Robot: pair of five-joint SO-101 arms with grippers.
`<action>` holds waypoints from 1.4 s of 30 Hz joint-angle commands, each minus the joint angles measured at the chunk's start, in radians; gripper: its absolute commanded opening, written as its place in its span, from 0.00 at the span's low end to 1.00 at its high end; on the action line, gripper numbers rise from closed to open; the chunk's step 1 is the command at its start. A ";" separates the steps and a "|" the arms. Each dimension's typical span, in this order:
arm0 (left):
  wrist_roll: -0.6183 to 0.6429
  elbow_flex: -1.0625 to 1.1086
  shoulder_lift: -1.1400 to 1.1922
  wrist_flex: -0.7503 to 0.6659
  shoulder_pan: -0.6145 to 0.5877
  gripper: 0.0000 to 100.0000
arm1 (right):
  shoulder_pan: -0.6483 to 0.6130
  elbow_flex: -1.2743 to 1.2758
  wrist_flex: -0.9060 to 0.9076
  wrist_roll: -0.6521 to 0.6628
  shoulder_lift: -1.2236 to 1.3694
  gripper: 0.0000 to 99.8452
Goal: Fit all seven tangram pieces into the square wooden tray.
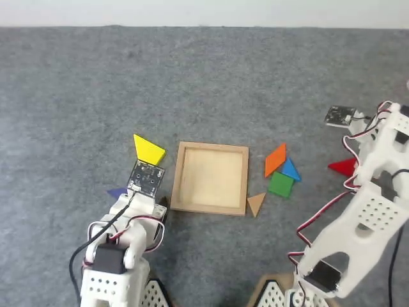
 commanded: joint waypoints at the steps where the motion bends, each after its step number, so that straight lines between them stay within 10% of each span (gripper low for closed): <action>1: -0.011 -0.007 -0.020 0.000 -0.002 0.14 | -0.010 0.009 -0.001 -0.055 -0.021 0.12; 23: -0.011 -0.007 -0.020 0.000 -0.002 0.14 | -0.088 -0.330 0.269 -0.387 -0.022 0.12; 42: -0.011 -0.007 -0.020 0.000 -0.002 0.14 | -0.033 -0.358 0.211 -0.129 0.111 0.37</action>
